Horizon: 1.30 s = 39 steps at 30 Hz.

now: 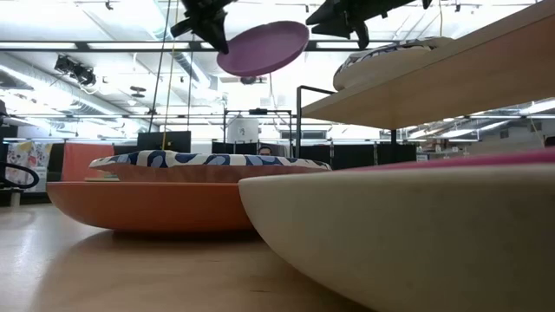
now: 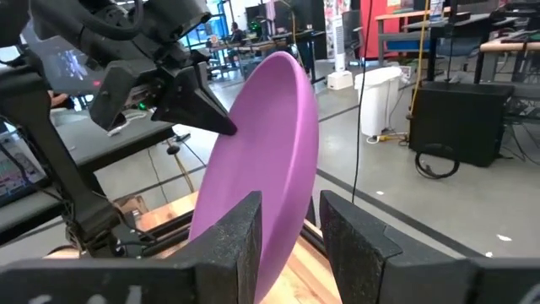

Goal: Place and stack plates onto a shelf
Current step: Put the purple plate on the shelf

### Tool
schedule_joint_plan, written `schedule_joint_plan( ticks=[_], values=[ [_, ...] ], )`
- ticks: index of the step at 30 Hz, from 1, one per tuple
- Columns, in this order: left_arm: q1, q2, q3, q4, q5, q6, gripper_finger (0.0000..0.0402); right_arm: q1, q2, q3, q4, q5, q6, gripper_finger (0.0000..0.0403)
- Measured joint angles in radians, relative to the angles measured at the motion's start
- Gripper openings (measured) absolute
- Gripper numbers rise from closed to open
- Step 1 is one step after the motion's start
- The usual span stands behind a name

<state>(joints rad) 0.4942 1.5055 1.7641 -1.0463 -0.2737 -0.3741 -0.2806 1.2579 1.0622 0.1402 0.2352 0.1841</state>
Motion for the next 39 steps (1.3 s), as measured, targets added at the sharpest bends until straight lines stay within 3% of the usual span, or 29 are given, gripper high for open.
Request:
schedule_joint_plan(
  ticks=[19, 39],
  values=[
    [-0.064, 0.0, 0.0, 0.034, -0.004, 0.0, 0.0016, 0.0, 0.0, 0.0, -0.001, 0.068, 0.006, 0.0124],
    [-0.14, 0.0, 0.0, 0.043, 0.006, -0.004, 0.0024, -0.003, 0.0, 0.0, -0.023, 0.109, -0.001, 0.0024]
  ],
)
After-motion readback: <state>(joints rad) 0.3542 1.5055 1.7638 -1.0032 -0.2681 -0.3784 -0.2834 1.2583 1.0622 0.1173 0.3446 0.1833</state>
